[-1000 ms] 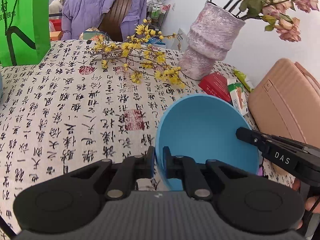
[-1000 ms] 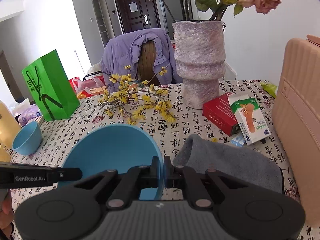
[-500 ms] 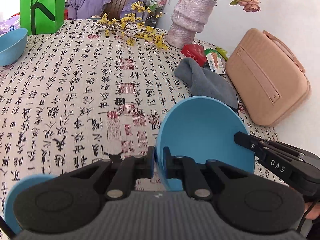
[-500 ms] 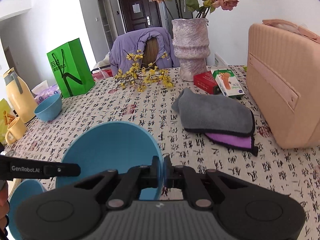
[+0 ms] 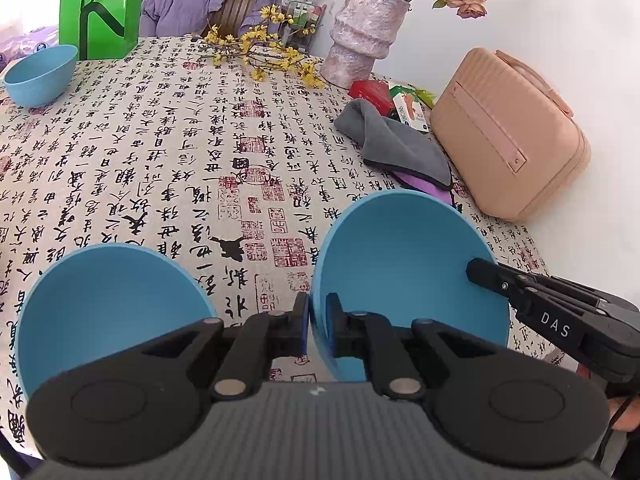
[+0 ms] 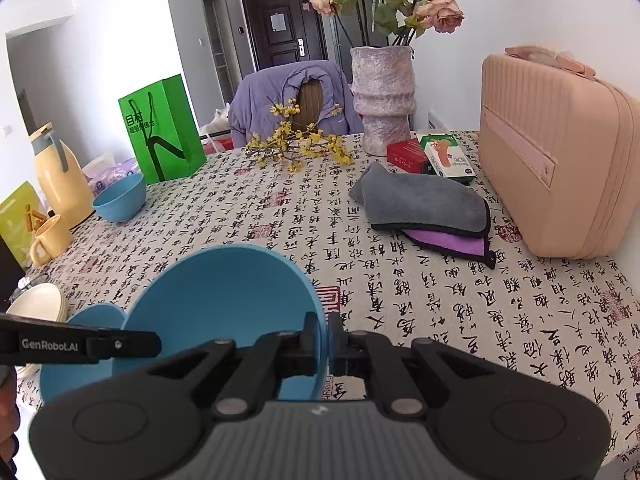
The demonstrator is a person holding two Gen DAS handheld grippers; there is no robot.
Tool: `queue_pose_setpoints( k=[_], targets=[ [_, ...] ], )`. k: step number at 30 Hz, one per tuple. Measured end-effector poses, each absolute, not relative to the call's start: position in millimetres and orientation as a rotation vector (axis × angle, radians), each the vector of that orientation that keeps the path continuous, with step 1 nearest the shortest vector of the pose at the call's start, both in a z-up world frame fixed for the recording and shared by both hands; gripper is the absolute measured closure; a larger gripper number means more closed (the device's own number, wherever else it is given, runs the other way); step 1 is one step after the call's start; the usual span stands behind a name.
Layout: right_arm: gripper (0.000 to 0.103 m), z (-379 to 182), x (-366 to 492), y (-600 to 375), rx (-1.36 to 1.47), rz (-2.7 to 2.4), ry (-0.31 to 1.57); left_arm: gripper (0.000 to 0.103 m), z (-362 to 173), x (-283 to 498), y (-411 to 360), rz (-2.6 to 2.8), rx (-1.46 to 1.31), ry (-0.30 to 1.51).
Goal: Organize plates and bowls
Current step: 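Carry both held blue bowls back toward the plate stack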
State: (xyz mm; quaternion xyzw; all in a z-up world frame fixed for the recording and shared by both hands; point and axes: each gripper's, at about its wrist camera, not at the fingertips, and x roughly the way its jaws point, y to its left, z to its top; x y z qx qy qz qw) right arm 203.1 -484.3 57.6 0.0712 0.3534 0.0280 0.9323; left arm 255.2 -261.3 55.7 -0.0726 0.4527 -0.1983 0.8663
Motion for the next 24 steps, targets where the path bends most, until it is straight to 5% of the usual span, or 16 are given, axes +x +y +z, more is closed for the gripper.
queue_pose_setpoints(
  k=[24],
  targets=[
    [0.098,93,233,-361,0.091,0.29,0.734,0.094,86,245,-111,-0.307,-0.266,0.91]
  ],
)
